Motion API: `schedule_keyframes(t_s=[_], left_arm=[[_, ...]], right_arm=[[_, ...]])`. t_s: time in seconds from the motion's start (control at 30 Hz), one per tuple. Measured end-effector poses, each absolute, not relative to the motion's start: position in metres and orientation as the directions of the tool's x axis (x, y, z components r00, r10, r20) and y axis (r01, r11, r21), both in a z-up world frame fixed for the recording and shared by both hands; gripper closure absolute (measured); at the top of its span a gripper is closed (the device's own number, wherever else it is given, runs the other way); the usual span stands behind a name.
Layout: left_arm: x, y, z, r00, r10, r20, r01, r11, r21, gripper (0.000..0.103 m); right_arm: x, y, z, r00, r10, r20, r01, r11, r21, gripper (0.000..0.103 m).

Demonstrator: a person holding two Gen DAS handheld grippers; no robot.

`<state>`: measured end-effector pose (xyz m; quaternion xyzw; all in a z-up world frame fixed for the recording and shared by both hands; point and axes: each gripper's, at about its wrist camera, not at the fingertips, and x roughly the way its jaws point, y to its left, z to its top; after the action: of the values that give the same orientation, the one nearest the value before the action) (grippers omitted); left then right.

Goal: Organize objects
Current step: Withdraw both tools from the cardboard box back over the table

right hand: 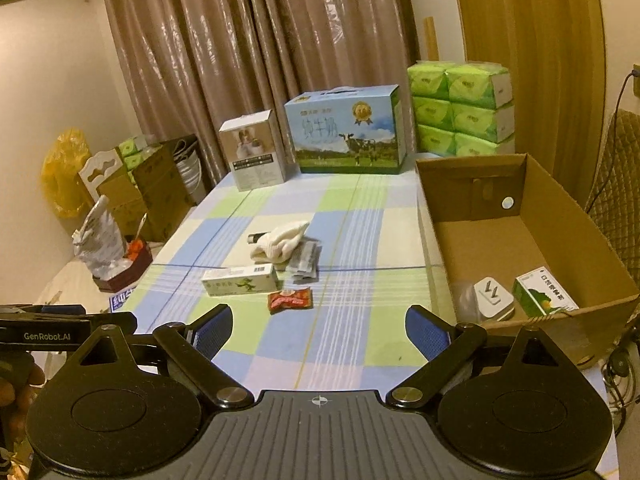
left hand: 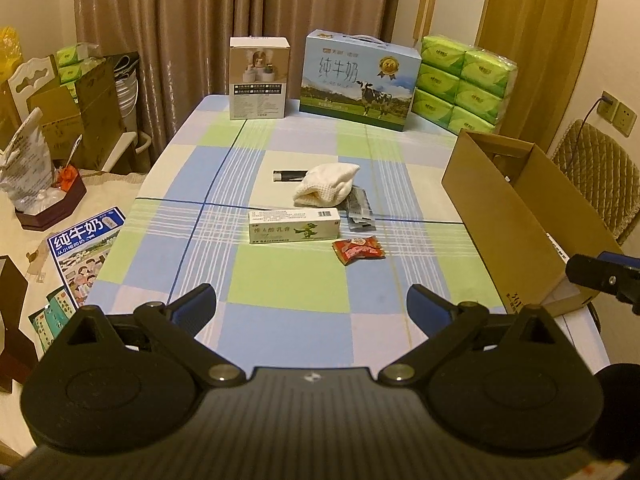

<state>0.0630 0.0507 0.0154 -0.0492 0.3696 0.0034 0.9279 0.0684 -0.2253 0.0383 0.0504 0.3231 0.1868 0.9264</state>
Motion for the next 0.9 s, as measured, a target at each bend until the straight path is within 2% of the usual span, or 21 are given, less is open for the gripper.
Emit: schedule_keyframes(t_s=[0.5, 0.9], left_arm=[[0.076, 0.061, 0.002, 0.712, -0.023, -0.702, -0.051, 0.995, -0.084, 0.003], [0.119, 0.089, -0.022, 0.694, 0.013, -0.72, -0.055, 0.998, -0.036, 0.003]], right_arm=[[0.082, -0.209, 0.022, 0.693, 0.386, -0.609, -0.326, 0.921, 0.213, 0.012], [0.122, -0.177, -0.01, 0.641, 0.409, -0.65, -0.338, 0.91, 0.239, 0.013]])
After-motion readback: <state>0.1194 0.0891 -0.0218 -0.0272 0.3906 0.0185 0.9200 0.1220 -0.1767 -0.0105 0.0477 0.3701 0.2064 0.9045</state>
